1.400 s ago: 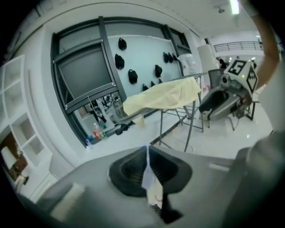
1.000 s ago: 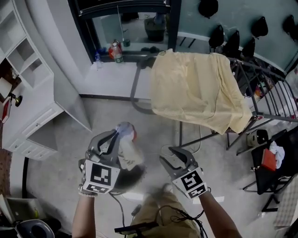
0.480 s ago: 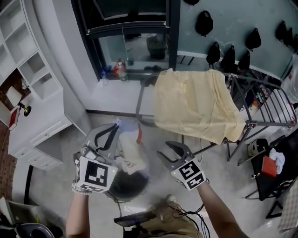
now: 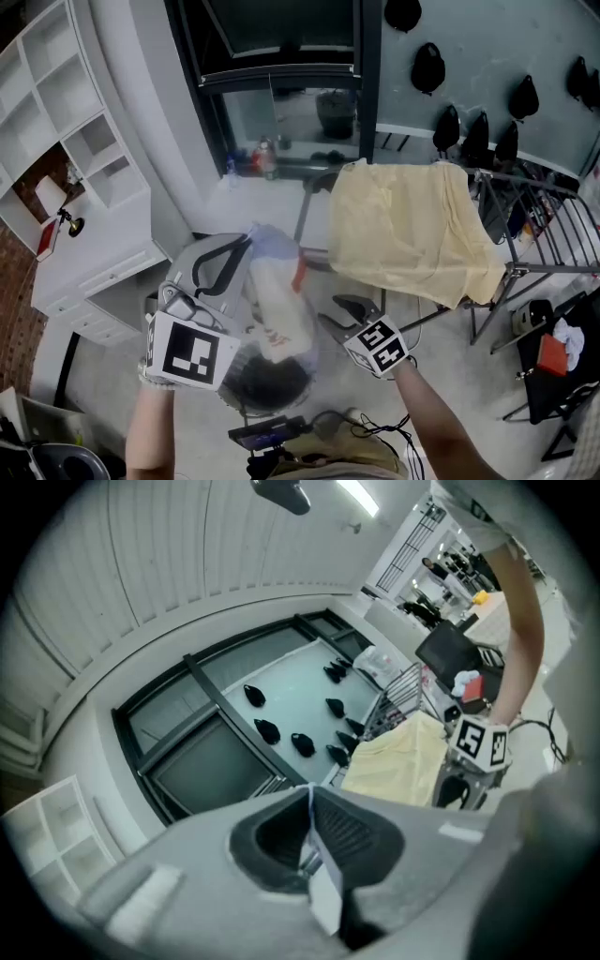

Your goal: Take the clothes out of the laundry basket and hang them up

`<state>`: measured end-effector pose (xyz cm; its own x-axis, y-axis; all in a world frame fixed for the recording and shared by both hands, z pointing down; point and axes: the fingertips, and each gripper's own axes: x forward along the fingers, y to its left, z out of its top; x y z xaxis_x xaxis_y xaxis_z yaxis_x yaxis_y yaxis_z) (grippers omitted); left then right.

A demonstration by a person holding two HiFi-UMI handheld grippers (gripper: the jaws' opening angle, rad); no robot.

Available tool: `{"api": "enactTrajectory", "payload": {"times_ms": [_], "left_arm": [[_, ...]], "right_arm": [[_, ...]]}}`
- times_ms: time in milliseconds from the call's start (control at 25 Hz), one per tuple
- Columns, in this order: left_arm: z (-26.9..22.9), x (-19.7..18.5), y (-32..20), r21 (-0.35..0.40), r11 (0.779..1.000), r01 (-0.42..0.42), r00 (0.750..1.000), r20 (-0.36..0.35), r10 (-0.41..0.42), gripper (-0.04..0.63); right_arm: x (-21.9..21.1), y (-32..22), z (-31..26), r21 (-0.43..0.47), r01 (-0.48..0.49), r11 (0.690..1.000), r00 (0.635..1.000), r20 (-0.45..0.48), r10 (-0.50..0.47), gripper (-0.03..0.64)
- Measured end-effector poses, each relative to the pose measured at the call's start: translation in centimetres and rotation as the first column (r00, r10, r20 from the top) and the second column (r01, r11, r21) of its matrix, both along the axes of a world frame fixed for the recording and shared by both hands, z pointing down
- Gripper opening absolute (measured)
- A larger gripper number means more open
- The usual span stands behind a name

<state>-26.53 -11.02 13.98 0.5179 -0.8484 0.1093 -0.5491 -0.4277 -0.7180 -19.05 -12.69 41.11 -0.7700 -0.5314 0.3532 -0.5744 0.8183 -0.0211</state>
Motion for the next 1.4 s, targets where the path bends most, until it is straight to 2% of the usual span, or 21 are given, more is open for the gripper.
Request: {"api": "enactTrajectory", "payload": {"times_ms": [160,320,440,480,520,600,840,1000,1200,1400], "left_arm": [[-1.4,0.5,0.7,0.025,1.0,-0.007,1.0,-0.003,0.007,0.011],[-2.4,0.8,1.3,0.048,0.999,-0.02,1.0,0.006,0.02,0.011],[-2.6,0.6,1.3,0.05,0.999,-0.018,1.0,-0.002,0.018,0.011],[-2.6,0.4,1.3,0.05,0.999,-0.015,1.0,-0.004,0.015,0.011],[-2.5,0.1,1.3,0.048,0.999,-0.01,1.0,-0.007,0.01,0.011],[-2.1,-0.8,1.1,0.037,0.999,0.007,1.0,-0.017,-0.006,0.011],[1.4,-4.8,0.0,-0.082,0.991,0.105,0.99,-0.083,-0.112,0.011],[4.1,-5.5,-0.8,-0.136,0.984,0.112,0.991,-0.063,-0.121,0.011],[7.5,-3.8,-1.5,-0.201,0.978,0.062,0.993,-0.085,-0.081,0.011],[10.0,0.3,-1.5,-0.248,0.968,-0.04,0.993,-0.117,0.011,0.011]], "right_arm": [[-2.1,-0.7,1.7,-0.057,0.087,0.995,0.996,0.013,-0.086,0.184],[-5.2,-0.8,3.1,-0.108,0.194,0.975,0.981,0.022,-0.193,0.184],[-7.3,-0.1,3.2,-0.111,0.252,0.961,0.968,0.036,-0.249,0.178],[-7.7,0.1,3.3,-0.105,0.259,0.96,0.966,0.032,-0.257,0.125],[-7.8,0.2,3.5,-0.1,0.258,0.961,0.966,0.019,-0.257,0.036],[-7.5,-0.1,3.9,-0.099,0.23,0.968,0.973,-0.009,-0.232,0.011],[-1.0,-1.9,4.3,-0.083,0.011,0.997,0.993,-0.114,-0.02,0.011],[5.7,-2.6,2.7,-0.026,-0.179,0.984,0.972,-0.158,0.172,0.011],[13.2,-0.9,-0.3,0.055,-0.386,0.921,0.905,-0.172,0.39,0.011],[20.3,2.9,-3.4,0.127,-0.569,0.812,0.795,-0.165,0.583,0.011]]}}
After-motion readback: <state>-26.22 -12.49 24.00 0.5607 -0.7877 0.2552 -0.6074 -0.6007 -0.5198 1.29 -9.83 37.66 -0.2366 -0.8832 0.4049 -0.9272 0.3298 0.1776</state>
